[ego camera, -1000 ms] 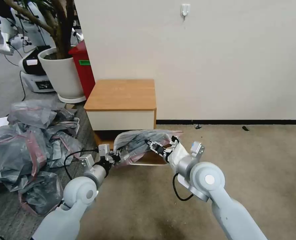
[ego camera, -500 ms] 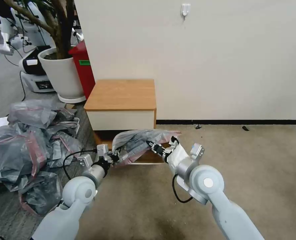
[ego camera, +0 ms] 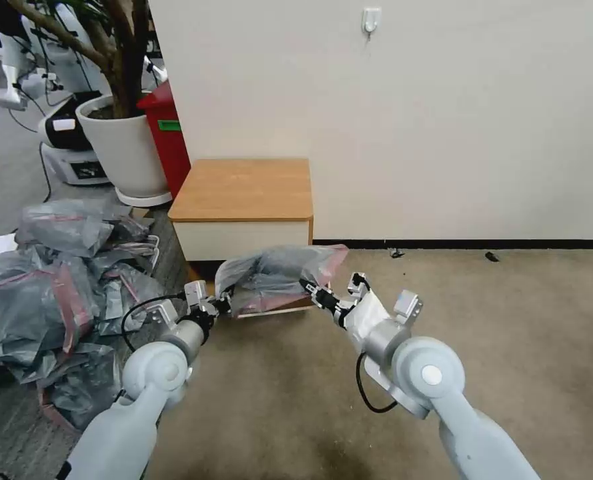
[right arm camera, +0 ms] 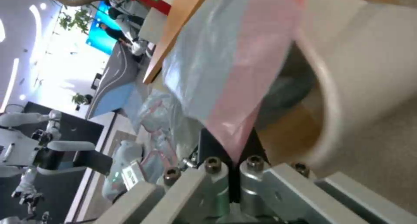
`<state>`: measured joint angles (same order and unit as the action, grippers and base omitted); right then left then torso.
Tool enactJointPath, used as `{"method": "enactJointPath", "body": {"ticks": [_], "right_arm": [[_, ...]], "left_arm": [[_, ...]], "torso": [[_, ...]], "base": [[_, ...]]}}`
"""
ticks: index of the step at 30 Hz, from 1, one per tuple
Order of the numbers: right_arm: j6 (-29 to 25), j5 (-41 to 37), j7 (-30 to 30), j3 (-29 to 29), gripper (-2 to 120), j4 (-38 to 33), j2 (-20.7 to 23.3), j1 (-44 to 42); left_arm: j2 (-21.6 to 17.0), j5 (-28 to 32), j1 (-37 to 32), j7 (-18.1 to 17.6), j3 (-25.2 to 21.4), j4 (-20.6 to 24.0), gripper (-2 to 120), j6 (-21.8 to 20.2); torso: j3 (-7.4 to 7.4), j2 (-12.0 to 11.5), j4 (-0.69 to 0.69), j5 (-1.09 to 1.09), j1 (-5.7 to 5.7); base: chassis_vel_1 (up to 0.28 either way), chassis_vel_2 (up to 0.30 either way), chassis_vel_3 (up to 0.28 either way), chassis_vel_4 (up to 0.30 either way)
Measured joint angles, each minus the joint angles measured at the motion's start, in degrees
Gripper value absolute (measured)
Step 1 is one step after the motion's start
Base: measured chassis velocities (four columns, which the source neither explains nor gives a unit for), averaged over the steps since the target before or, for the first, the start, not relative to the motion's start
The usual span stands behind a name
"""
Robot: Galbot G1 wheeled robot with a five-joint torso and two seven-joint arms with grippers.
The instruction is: Pick up the garbage bag from the table and place it over the trash can.
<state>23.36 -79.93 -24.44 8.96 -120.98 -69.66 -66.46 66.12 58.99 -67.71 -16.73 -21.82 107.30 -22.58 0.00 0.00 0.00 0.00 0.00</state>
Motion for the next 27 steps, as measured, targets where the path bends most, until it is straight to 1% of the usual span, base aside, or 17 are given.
{"method": "enactJointPath", "body": {"ticks": [4, 11, 13, 19, 23, 27], "right_arm": [[0.0, 0.3, 0.5, 0.6, 0, -0.6, 0.3, -1.7], [0.0, 1.5, 1.6, 1.4, 0, -0.7, 0.8, -4.0], [0.0, 2.6, 2.2, 1.5, 0, 0.2, 0.8, -4.3], [-0.2, 4.3, 2.6, 1.4, 0, 3.1, 1.0, -4.2], [-1.0, 5.4, 2.8, 1.2, 0, 5.2, 1.3, -3.9], [-1.2, 5.5, 2.9, 1.2, 0, 3.7, 1.8, -4.4]], "left_arm": [[0.3, 1.2, 0.5, -1.4, 0.0, -0.1, 2, 0.0], [0.1, 3.0, 0.9, -2.6, -0.3, -0.2, 2, 0.1], [0.0, 4.0, 0.9, -3.1, -0.4, 0.2, 2, 0.1], [-0.4, 5.5, 0.3, -3.4, -1.2, 1.2, 2, -0.9], [-0.8, 6.8, -0.3, -3.5, -2.1, 2.0, 5, -1.6], [-1.2, 6.7, -0.2, -3.4, -2.1, 1.5, 5, -1.6]], "torso": [[0.0, 0.0, 0.0, 0.0, 0.0], [0.0, 0.0, -0.01, 0.0, 0.0], [0.0, 0.0, -0.01, 0.0, 0.0], [0.0, 0.0, 0.0, 0.0, 0.0], [0.0, 0.0, 0.01, 0.0, 0.0], [0.0, 0.0, 0.0, 0.0, 0.0]], "base": [[0.0, 0.0, 0.0, 0.0], [0.0, 0.0, 0.0, 0.0], [0.0, 0.0, 0.0, 0.0], [0.0, 0.0, 0.0, 0.0], [0.0, 0.0, 0.0, 0.0], [0.0, 0.0, 0.0, 0.0]]}}
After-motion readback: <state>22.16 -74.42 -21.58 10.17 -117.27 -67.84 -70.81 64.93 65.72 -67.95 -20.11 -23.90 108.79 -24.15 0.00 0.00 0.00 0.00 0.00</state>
